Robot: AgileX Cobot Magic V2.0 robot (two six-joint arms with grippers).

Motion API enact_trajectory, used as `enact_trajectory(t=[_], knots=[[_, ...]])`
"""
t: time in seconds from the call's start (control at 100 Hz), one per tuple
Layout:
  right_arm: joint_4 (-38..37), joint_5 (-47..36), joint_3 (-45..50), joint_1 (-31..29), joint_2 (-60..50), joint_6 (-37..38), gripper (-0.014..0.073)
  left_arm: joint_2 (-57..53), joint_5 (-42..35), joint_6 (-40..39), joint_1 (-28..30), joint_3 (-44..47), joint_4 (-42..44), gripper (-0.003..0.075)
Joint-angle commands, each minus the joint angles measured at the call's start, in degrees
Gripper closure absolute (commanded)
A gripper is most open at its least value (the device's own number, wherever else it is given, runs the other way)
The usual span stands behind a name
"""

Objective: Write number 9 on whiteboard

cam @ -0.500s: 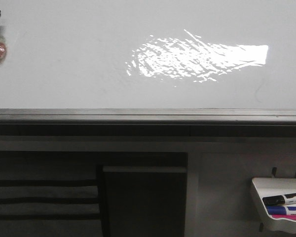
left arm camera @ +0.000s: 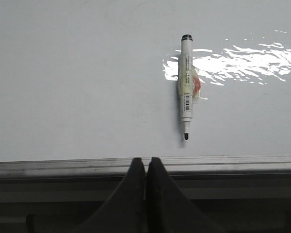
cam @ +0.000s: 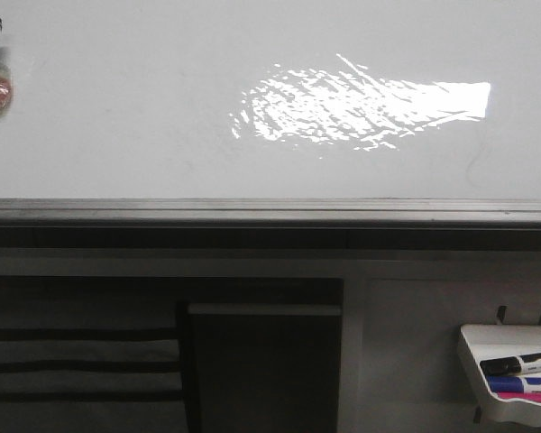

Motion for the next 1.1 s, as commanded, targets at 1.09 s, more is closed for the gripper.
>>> enact_trajectory(t=[1.09], knots=[[-4.17, 23.0, -26.98, -0.28, 16.12, -0.43, 0.0666, 16.23, 18.3, 0.09, -0.84, -33.14, -4.94, 0.0741]])
